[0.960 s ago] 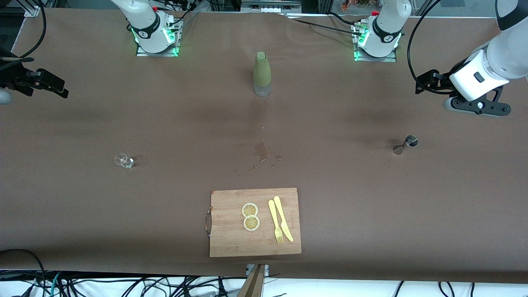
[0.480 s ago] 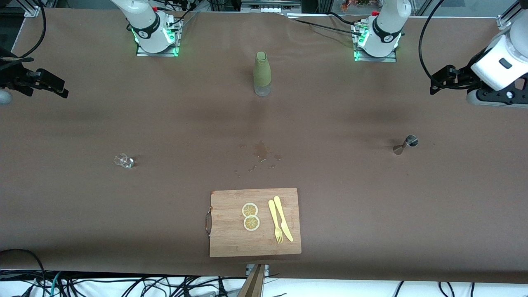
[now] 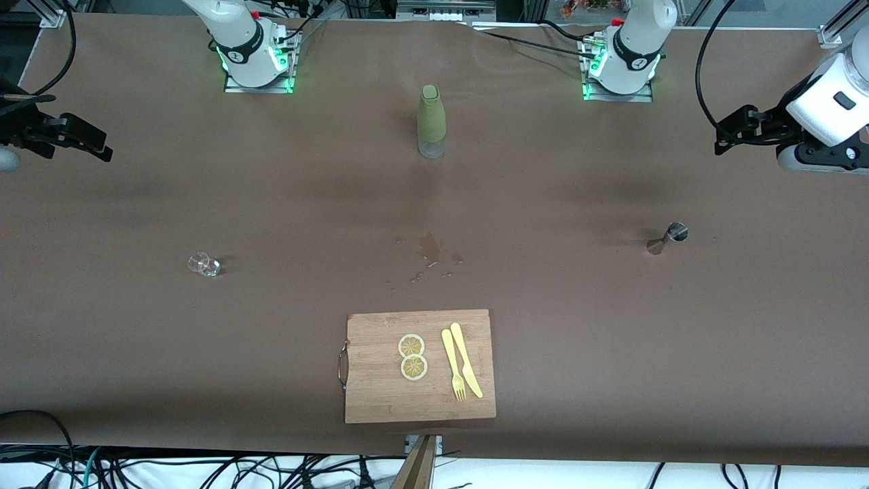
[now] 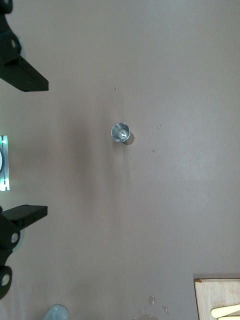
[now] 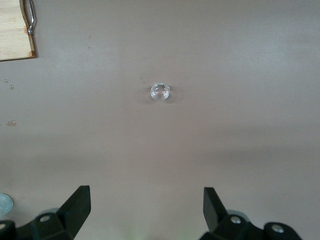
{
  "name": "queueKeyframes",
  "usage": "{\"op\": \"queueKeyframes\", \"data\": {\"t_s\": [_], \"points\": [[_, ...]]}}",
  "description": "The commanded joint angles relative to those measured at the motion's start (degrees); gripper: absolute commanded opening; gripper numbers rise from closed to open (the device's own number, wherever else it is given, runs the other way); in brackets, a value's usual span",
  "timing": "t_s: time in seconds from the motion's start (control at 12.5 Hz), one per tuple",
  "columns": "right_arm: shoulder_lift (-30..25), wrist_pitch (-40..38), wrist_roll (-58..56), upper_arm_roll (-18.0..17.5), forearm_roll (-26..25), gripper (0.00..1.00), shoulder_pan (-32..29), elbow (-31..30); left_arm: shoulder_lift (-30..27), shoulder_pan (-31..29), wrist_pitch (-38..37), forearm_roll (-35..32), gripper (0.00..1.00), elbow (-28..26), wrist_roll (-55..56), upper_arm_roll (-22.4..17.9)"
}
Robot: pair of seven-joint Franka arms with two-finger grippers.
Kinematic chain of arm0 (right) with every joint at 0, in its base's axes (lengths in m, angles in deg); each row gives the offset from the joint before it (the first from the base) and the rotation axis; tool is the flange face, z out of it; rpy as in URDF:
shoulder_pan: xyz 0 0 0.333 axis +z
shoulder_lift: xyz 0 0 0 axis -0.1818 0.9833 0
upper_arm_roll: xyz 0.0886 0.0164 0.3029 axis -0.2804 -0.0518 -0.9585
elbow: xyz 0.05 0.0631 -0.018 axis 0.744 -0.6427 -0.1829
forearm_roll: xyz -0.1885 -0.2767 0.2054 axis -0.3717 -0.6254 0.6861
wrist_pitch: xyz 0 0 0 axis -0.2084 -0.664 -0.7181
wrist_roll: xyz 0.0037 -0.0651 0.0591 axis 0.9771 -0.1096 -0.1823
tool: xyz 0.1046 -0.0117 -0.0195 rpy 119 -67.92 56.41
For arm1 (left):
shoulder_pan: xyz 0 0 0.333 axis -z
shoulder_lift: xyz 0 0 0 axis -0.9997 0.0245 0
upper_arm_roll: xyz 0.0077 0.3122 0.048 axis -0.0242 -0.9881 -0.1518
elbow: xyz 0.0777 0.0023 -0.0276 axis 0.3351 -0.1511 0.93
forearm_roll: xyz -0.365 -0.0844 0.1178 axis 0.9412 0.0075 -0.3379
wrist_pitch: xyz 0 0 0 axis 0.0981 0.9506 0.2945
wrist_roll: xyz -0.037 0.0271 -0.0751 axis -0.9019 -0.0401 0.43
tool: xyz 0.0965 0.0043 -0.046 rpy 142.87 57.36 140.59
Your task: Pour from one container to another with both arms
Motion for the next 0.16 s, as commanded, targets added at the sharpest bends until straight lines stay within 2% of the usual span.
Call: {"op": "queueKeyframes", "data": {"t_s": [0.0,0.08], "points": [[0.29,-0.12,0.42,0.26,0.72,1.0,0.1,0.94,-0.87,-0.99,-0.94,0.43,1.0,0.43,-2.47,0.16],[0.29,0.05,0.42,0.26,0.72,1.0,0.1,0.85,-0.87,-1.16,-0.85,0.43,1.0,0.35,-2.47,0.16]]}}
